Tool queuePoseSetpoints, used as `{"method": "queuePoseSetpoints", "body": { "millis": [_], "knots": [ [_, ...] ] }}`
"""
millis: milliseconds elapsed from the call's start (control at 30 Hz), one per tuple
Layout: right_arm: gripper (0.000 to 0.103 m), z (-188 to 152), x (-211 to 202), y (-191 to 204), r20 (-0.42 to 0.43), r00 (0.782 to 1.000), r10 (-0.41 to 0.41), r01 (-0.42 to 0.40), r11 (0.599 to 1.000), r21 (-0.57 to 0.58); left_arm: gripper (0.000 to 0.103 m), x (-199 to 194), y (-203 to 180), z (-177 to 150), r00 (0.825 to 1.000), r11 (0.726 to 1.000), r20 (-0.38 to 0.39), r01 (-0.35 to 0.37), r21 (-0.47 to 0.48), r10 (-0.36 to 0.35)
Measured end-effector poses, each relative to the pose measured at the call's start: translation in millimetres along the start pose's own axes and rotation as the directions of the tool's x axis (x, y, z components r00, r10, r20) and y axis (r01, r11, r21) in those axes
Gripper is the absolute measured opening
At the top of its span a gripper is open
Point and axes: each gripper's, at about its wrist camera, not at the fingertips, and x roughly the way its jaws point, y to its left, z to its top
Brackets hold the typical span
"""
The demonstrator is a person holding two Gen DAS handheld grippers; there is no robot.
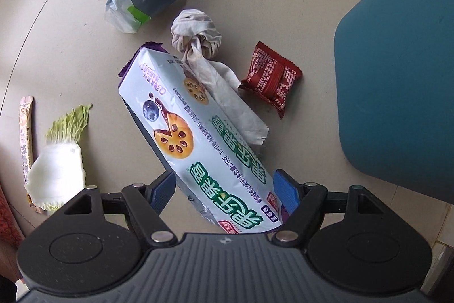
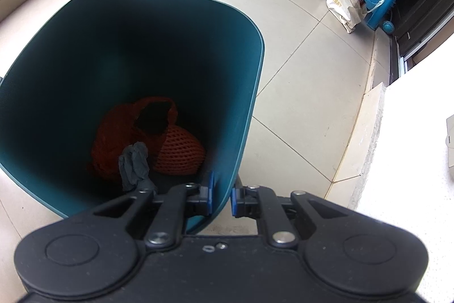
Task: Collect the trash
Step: 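Lower the left gripper and close it on the white-purple biscuit packet, then lift the biscuit packet and carry it over the teal bin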
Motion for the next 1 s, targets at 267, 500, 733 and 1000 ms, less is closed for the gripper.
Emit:
{"method": "queuePoseSetpoints", "body": {
  "millis": [267, 500, 733, 1000],
  "knots": [
    [0.011, 1, 0, 1, 0.001, 1.000, -0.009, 0.009, 1.000, -0.016, 0.079, 15, -2, 1, 1.000, 1.000, 0.008, -0.018, 0.004, 0.018],
    [0.011, 0, -1, 3, 0.004, 1.000, -0.015, 0.015, 1.000, -0.017, 0.057, 2, 12, -7, 0.999, 0.998, 0.041, 0.014, -0.065, -0.011],
    [0.011, -2, -1, 5, 0.007, 1.000, -0.021, 0.021, 1.000, -0.017, 0.037, -17, 18, -16, 0.992, 0.996, 0.100, -0.066, -0.064, 0.072],
    [0.011, -3, -3, 4, 0.015, 1.000, -0.022, 0.022, 1.000, -0.015, 0.035, -55, 24, -18, 0.986, 0.993, 0.125, -0.109, -0.055, 0.115]
  ]
}}
